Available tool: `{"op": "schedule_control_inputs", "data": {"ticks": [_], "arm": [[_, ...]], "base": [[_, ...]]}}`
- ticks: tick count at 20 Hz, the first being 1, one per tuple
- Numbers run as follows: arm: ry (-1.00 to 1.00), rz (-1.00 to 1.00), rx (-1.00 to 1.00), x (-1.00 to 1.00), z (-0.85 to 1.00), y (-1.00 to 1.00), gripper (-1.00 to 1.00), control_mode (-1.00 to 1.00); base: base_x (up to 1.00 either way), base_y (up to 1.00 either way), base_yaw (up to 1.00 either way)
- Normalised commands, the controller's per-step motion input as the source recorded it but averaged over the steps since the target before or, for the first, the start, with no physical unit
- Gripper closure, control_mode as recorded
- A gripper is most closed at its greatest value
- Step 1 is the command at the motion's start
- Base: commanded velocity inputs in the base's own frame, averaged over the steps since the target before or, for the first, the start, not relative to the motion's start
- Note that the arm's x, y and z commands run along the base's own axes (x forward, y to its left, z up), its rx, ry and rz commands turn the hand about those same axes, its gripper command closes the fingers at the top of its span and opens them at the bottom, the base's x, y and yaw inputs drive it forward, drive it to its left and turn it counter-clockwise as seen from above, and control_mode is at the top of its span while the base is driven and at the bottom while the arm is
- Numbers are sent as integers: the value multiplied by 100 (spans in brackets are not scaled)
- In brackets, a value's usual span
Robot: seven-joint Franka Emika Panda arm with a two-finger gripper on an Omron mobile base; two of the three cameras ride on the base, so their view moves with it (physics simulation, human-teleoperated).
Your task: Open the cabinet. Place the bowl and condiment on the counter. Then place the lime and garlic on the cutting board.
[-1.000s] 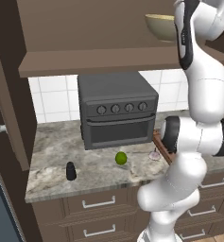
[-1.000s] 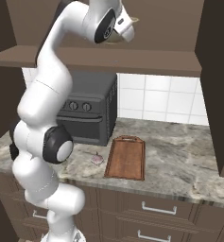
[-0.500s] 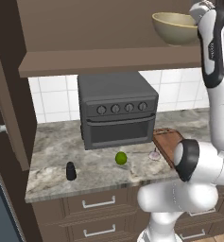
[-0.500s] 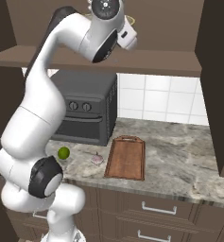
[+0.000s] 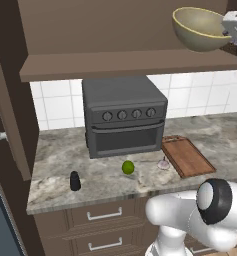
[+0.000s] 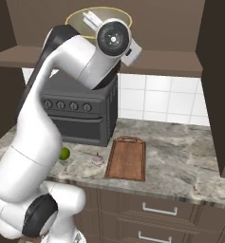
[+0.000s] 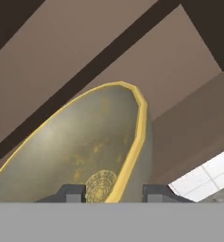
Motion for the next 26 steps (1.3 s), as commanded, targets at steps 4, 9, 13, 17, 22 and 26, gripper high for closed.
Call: {"op": "schedule_control_inputs", "data": {"ticks": [4,9,13,17,22,26], "arm": [[-6,9,-6,-57,-3,-2,100,-100],[-3,9,-10,-55,-13,-4,100,-100],[-1,10,-15,-45,-20,0,100,-100],[0,7,-16,-20,-31,0,100,-100],[0,6,-14,-3,-32,1,100,-100],[2,1,-13,0,-32,4,100,-100]], "base": [[0,0,0],[0,0,0],[0,0,0],[0,0,0],[0,0,0],[0,0,0]]}}
